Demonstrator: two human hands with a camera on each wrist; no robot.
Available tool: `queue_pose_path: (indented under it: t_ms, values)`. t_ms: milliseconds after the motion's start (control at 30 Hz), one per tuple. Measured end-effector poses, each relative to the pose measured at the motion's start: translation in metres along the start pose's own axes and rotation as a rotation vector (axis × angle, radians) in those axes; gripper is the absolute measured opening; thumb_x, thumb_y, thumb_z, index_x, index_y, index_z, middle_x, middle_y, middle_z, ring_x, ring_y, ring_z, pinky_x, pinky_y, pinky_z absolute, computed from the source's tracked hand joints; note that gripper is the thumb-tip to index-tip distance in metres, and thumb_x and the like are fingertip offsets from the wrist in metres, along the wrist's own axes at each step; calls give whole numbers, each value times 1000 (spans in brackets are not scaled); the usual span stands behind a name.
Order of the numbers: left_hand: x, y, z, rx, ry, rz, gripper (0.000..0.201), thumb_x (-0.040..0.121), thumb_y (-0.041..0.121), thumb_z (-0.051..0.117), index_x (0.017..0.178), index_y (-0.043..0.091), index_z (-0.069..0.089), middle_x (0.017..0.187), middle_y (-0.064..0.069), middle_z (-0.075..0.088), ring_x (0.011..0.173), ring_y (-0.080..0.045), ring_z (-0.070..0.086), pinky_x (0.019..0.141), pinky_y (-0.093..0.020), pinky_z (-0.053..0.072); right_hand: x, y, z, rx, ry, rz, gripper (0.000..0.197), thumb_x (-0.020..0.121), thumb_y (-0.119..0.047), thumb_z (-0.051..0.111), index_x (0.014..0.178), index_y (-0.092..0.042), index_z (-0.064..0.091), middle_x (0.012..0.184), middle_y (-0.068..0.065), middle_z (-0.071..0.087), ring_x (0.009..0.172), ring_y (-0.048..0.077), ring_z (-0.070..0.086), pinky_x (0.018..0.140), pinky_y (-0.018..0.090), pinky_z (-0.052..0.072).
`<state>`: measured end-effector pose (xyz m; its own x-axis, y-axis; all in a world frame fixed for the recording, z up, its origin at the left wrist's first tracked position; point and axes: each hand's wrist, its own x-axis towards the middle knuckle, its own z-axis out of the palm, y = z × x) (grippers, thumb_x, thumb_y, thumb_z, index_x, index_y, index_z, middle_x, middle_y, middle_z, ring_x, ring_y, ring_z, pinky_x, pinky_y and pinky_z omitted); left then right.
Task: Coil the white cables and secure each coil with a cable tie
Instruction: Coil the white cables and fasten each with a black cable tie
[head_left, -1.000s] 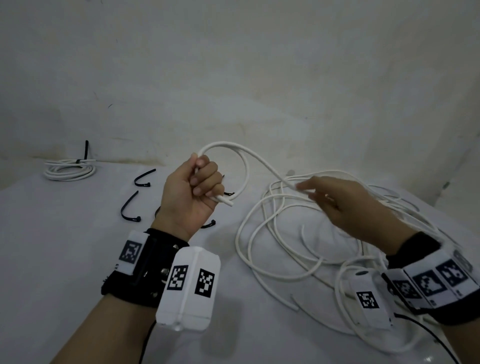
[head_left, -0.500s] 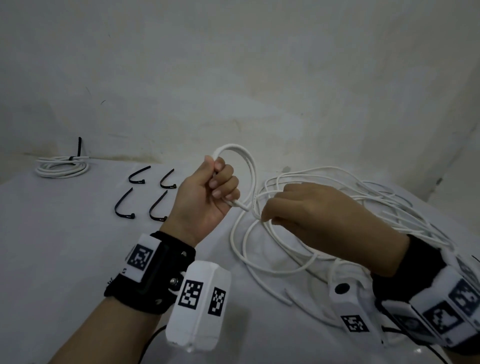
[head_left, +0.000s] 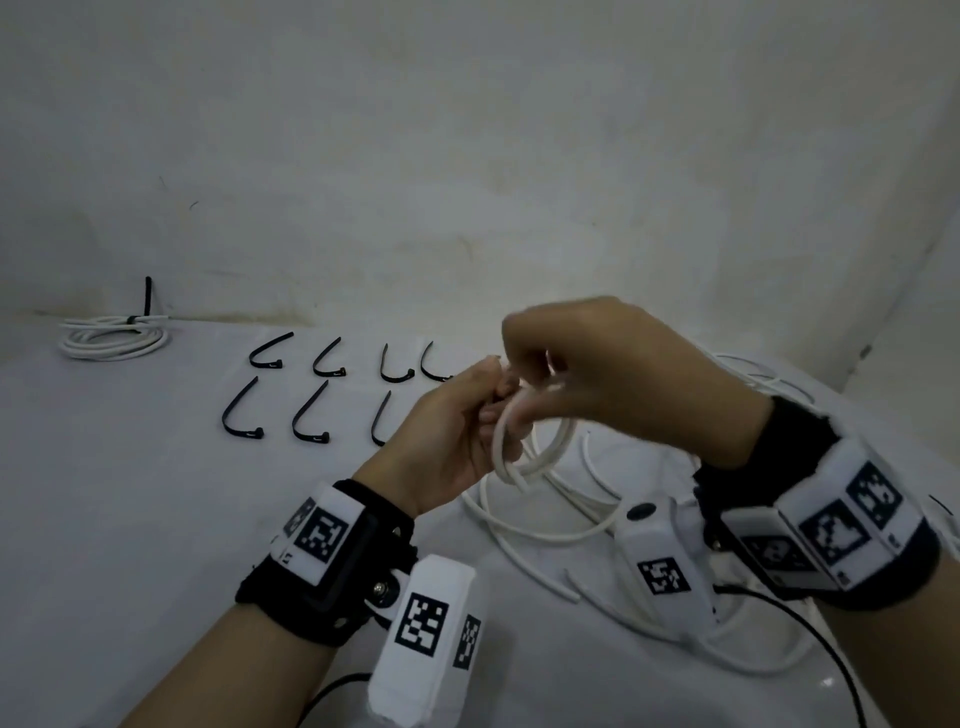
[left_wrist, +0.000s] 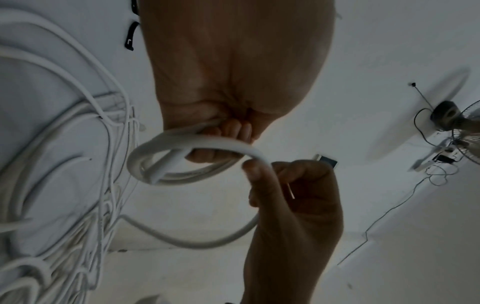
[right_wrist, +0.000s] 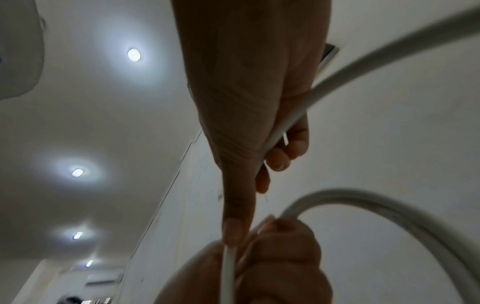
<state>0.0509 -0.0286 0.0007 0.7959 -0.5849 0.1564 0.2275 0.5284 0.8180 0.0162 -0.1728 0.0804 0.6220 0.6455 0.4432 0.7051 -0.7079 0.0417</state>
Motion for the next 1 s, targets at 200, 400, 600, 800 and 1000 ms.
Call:
queue_pose_path:
  t_ms: [200,400,600,800,1000]
  values:
    - [-4,7,1,-13,-48,-18,27,96,23,35,73,12,45,58,1,34,50,-10,32,46,-19,35,4,16,0,327,140,139,16,80,-11,74,76,-9,59,70,-5,59,67,15,54,59,16,42]
    - [-4,9,-2,-48,-40,15,26,94,28,34,73,12,37,50,3,34,42,-8,32,44,-18,31,5,27,18,354,196,281,20,83,-26,72,81,-23,52,92,-1,60,87,5,60,75,18,46]
    - [-3,9,-1,-112,-10,62,38,90,40,38,64,13,41,45,6,28,36,-4,25,38,-16,25,3,27,33,752,201,475,24,87,-28,66,83,-10,50,51,1,57,36,16,50,40,25,43]
    - [-2,8,-5,260,78,97,23,90,30,51,77,11,47,54,5,37,48,-7,43,52,-18,43,2,28,39,751,203,538,37,92,-38,55,67,-10,50,52,2,40,40,14,39,38,21,37]
    - [-6,17,-6,333,48,15,24,96,28,48,80,11,44,54,5,35,50,-8,41,57,-22,49,0,24,42,895,80,553,41,90,-48,47,59,-21,49,50,-1,33,39,11,29,40,22,30]
